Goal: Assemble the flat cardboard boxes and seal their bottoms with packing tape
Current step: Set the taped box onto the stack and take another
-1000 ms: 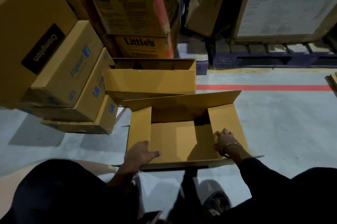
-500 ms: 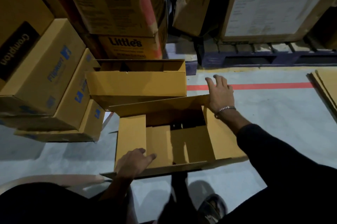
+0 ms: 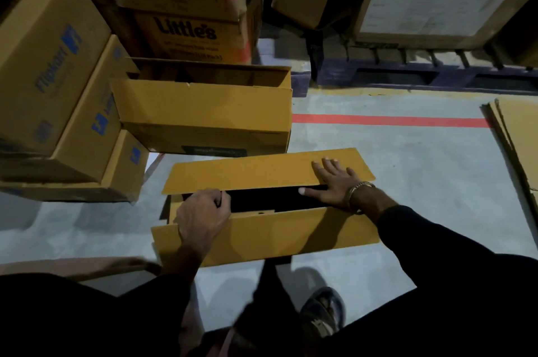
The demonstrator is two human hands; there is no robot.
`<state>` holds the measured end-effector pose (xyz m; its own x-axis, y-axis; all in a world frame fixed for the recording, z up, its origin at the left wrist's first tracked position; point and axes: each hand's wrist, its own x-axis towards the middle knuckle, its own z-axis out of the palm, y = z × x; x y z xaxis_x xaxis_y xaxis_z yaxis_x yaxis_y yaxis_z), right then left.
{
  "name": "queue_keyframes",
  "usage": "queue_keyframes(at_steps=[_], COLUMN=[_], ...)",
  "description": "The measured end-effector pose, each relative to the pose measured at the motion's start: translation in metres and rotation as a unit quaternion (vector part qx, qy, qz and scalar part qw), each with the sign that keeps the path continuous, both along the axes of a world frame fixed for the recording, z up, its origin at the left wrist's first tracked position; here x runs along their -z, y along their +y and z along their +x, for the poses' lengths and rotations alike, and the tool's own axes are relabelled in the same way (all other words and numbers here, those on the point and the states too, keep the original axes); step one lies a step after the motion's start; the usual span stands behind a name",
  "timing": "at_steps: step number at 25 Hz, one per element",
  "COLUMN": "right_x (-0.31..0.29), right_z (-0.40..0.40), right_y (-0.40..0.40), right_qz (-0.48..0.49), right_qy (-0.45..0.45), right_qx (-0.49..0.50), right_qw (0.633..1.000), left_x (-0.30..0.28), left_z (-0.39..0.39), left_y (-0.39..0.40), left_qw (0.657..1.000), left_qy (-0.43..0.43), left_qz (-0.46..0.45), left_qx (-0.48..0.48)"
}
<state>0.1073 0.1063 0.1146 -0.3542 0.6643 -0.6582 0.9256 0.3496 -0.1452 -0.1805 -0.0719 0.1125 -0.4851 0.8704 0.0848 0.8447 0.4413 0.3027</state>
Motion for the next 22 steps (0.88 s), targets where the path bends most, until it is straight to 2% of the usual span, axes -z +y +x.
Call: queue_keyframes(at_steps=[2,7,9,11,13,18,22], right_x=[0.008,0.010,0.013,0.027,0.053,0.099,0.113], right_z=[-0.002,-0.010,-0.009,-0.004,0.001,0.002,0.002], right_y=[-0.001,0.008,0.002,-0.008,-0.018,-0.033,-0.030], right_qz=[-0.005,-0.012,0.090,0.240,0.297,0.311,0.299], right_qy=[0.009,0.017,0.067,0.096,0.093,0.039,0.023], right_qx=[0.014,-0.002,0.017,0.008,-0.018,-0.011,-0.011], right_qw=[1.000,1.000,0.994,0.966,0.950,0.950,0.954], left_x=[0.001,0.024,0.038,0.055,0.072,0.106,0.121], left_z=[-0.001,-0.004,-0.006,-0.012,-0.017,-0.019,-0.017], left_y=[-0.001,0.008,0.016,0.027,0.034,0.041,0.050], left_qw=[0.999,0.997,0.998,0.999,0.999,0.998,0.997], left_qy=[0.011,0.052,0.052,0.047,0.052,0.054,0.064], left_qz=[0.048,0.059,0.045,0.026,0.003,0.014,-0.046], left_qx=[0.022,0.010,0.004,0.001,-0.005,-0.018,-0.025])
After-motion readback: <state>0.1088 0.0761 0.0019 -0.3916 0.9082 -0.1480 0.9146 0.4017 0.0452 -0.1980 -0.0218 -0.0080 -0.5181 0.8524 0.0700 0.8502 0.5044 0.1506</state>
